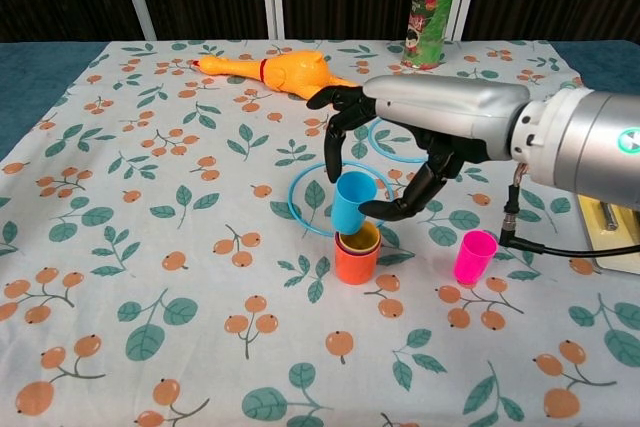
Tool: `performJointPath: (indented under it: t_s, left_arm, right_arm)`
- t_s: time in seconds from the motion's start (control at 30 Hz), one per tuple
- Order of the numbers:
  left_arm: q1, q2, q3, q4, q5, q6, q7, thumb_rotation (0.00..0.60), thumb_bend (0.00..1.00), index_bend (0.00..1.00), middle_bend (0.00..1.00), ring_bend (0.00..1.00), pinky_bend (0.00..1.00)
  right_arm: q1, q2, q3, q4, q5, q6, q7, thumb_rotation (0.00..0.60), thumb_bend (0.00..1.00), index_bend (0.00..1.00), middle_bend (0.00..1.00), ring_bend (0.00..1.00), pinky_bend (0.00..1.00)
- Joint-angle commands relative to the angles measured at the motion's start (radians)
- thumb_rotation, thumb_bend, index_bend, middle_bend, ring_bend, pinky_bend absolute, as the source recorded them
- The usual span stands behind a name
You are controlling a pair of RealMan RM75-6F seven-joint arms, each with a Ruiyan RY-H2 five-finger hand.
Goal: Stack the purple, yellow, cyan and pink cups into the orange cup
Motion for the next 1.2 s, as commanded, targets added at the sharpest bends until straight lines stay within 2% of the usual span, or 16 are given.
performJointPath:
  t_s: [0.03,1.2]
  left_arm:
    - [0.000,0.000,-0.001,0.000,-0.001,-0.001,0.000,0.600,0.15,0.08,0.00,0.00,0.00]
    - [0.005,-0.006,-0.010,0.002,0.005,-0.001,0.013,0.600,0.15,0.08,0.00,0.00,0.00]
  right_arm:
    - [0.003,-0.006,0.001,0.009,0.007,-0.005,-0.001,0.600,0.41,0.47,0.00,0.00,0.10]
    - [-0.027,0.002,-0.029,0.021,-0.022,-0.005,0.036,0.600,0.41,0.47,0.00,0.00,0.10]
